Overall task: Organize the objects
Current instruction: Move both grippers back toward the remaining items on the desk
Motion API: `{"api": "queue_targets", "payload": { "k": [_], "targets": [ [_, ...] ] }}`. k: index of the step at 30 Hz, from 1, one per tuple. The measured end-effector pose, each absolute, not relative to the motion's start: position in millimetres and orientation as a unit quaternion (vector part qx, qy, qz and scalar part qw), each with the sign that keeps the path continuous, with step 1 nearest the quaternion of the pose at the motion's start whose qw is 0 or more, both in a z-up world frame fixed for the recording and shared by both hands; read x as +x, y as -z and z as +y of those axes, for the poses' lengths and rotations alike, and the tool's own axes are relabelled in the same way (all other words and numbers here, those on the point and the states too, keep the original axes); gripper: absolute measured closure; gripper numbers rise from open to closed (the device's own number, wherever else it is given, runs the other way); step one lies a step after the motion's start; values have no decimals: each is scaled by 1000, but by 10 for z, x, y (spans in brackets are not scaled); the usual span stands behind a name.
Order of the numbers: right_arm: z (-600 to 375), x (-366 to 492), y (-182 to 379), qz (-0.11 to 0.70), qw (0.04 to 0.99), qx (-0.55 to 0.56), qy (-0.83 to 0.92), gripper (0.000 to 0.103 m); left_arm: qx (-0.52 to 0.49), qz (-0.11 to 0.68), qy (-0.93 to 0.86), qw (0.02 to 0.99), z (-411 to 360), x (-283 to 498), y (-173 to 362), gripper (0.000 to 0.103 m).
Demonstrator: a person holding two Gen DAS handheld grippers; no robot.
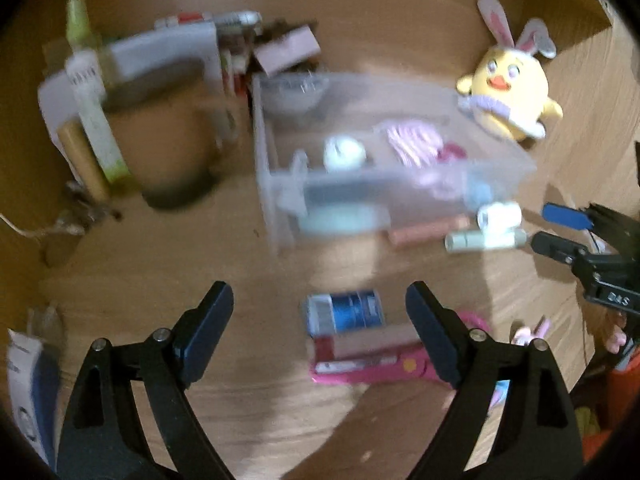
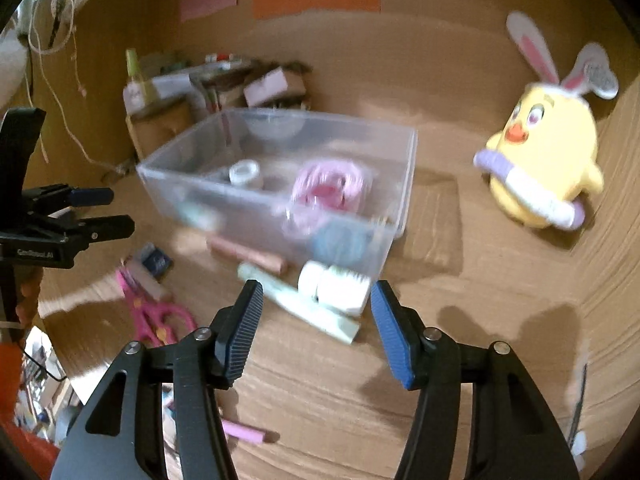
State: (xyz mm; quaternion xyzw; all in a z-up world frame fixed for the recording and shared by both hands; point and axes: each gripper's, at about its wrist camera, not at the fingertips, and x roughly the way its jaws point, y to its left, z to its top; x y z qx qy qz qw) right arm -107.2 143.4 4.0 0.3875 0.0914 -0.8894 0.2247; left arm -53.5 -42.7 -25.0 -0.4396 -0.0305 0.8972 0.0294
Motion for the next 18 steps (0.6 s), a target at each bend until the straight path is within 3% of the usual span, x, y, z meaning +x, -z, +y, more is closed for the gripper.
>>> {"api": "queue_targets", "payload": {
  "k": [5, 8, 10, 13, 18],
  "targets": [
    [1357, -1148, 140, 108, 234, 408, 876, 55, -451, -17, -890, 59, -290, -514, 421, 15],
    [1295, -1196, 200, 120, 232, 411, 873, 58, -455, -19, -888, 71, -257, -503, 473, 23],
    [1261, -1191, 207, 129, 231, 410, 873, 59, -456, -28, -886, 82, -268, -478, 469, 35],
    [1233, -1164, 252, 137, 240, 422, 864, 67, -455, -24, -886, 83, -274, -396, 464, 46],
    [1235, -1070, 328, 135, 265, 441, 847, 78, -463, -25, -881, 92, -295, -276, 496, 57]
  ]
}}
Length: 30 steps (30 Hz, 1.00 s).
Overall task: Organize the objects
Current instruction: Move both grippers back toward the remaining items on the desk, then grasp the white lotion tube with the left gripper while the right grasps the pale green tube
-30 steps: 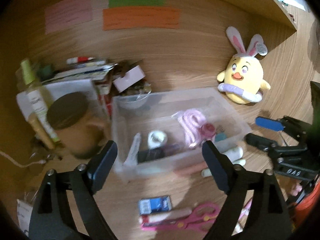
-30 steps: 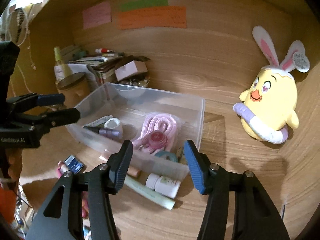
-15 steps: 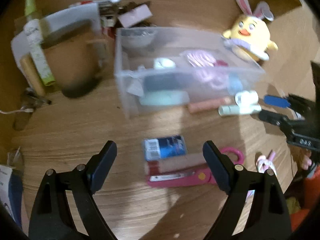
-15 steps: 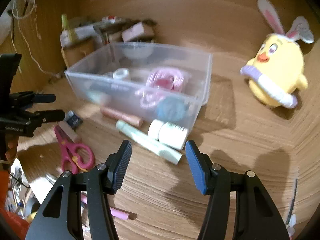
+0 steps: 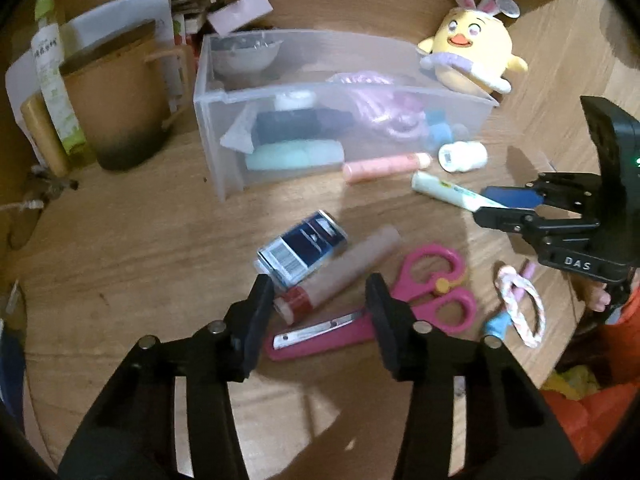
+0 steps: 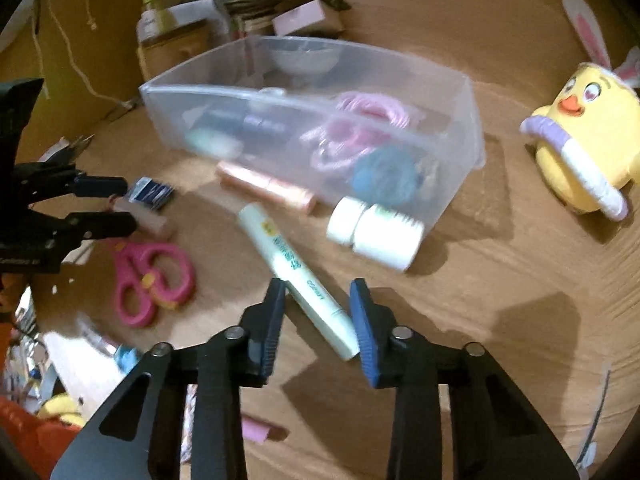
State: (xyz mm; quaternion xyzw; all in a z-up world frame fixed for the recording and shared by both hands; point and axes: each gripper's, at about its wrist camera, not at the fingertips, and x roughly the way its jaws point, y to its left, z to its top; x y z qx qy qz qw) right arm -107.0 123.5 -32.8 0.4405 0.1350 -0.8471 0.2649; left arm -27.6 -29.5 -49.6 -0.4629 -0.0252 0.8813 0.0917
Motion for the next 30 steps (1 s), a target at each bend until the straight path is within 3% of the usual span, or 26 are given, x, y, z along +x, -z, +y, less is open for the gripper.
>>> {"api": "queue_targets", "payload": {
  "k": [3, 11, 16, 30],
  "targets": [
    [1214, -1017, 323, 133, 276, 441, 844, 80, -466, -20, -880, 91, -295, -263, 501, 64],
    [1029, -1030, 353, 139, 285, 436, 842, 80, -466, 3, -878, 111, -111, -405, 501, 69],
    [1006, -1000, 347, 136, 280, 430, 848, 89, -455, 37, -884, 103, -14, -453, 510, 88],
    [1155, -857, -108, 101, 273, 372, 881, 89, -412, 0, -907, 82, -158, -306, 161, 89]
  ]
}}
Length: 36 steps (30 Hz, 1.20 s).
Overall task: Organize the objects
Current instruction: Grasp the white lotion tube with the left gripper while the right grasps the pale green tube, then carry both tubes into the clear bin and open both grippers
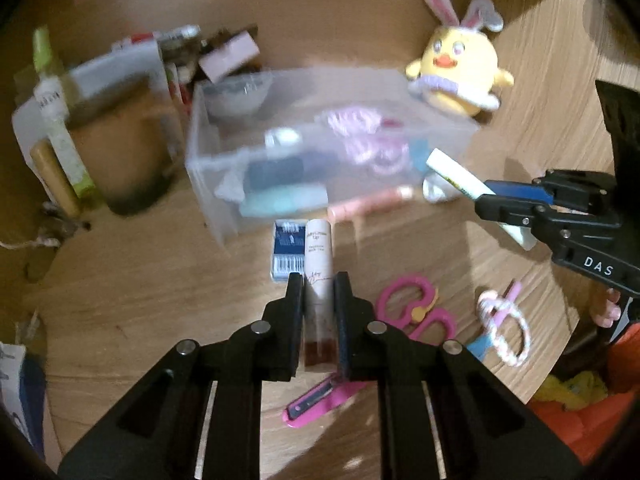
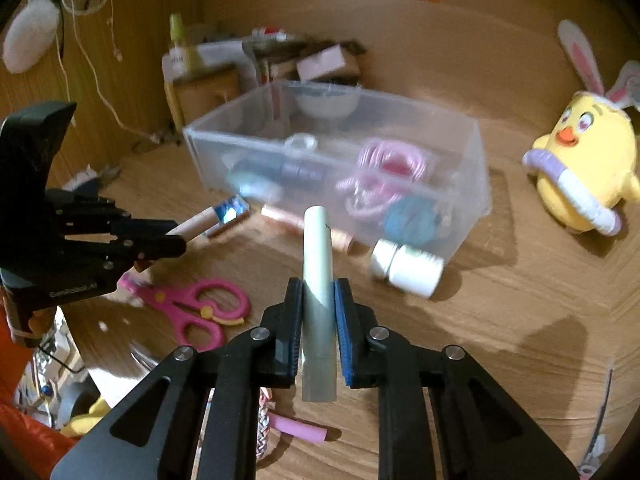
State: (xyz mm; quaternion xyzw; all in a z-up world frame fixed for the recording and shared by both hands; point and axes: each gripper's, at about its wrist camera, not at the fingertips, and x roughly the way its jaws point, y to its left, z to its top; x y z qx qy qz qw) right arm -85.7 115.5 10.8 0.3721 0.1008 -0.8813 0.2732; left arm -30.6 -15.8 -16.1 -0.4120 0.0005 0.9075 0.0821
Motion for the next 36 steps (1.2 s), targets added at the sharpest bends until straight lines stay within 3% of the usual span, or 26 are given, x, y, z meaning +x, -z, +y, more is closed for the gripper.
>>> {"api": "queue_targets", "payload": {
  "k": [18, 36],
  "targets": [
    [1179, -1286, -750, 67, 213, 283, 933, 89, -339, -68, -935, 78, -425, -821, -497, 89],
    [1078, -2059, -222, 67, 185, 375, 906, 89, -409, -67, -908, 60, -420, -1541, -92, 88]
  ]
}}
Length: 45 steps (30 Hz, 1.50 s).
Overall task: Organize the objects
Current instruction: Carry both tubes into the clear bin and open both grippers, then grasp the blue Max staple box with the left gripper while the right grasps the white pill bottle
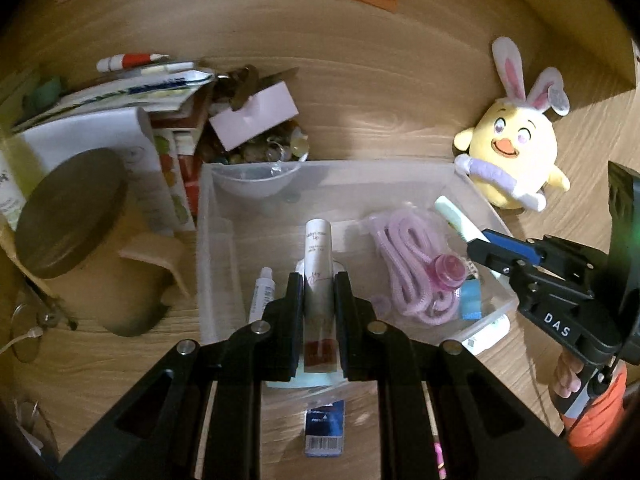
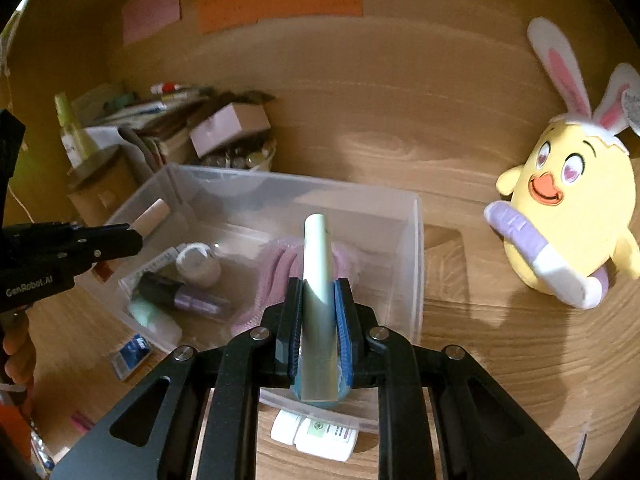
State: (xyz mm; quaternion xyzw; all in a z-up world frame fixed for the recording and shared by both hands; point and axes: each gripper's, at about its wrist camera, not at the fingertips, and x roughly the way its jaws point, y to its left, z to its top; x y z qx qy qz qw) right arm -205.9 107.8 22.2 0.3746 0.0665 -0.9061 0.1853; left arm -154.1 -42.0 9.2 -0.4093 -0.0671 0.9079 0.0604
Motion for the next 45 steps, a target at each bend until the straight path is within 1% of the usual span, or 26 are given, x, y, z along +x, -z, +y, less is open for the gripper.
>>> {"api": "queue_targets", "payload": {
  "k": [7, 13, 14, 16, 17, 19, 23, 24, 28, 33, 36, 41, 45],
  "targets": [
    [1033, -2035, -230, 74, 189, 383, 901, 89, -417, -65, -904, 66, -391, -1531, -78, 88],
    [1098, -1847, -394, 65, 199, 366, 907, 83, -403, -60, -911, 67, -374, -1367, -197, 87],
    [1112, -1800, -429, 63, 202, 362, 908, 82, -400, -57, -913, 65, -369, -1321, -225, 86],
    [1124, -1711, -484, 63, 206, 355, 910, 81, -392, -51, -917, 60, -361, -1234, -272, 75],
    [1129, -1667, -503, 64, 207, 352, 911, 79, -387, -50, -919, 58, -363, -1186, -294, 72],
    [1149, -1561, -531, 69, 206, 344, 914, 76, -379, -47, -923, 53, -371, -1091, -328, 61],
    [1196, -1365, -536, 76, 201, 335, 918, 62, -367, -46, -928, 48, -412, -897, -367, 52],
    [1207, -1320, -530, 77, 199, 333, 918, 60, -366, -45, -929, 45, -422, -855, -364, 49],
    [1262, -1194, -470, 79, 197, 339, 917, 59, -367, -40, -929, 31, -462, -690, -304, 39],
    [1361, -1125, -363, 65, 192, 353, 913, 51, -382, -33, -923, 24, -476, -530, -173, 35],
    [1416, -1089, -289, 58, 189, 364, 910, 50, -395, -33, -918, 25, -471, -463, -68, 33],
    [1470, -1083, -97, 60, 176, 388, 903, 47, -432, -38, -900, 38, -444, -501, 190, 33],
    [1459, -1176, 74, 55, 168, 415, 892, 46, -456, -40, -888, 46, -402, -596, 356, 33]
  ]
}}
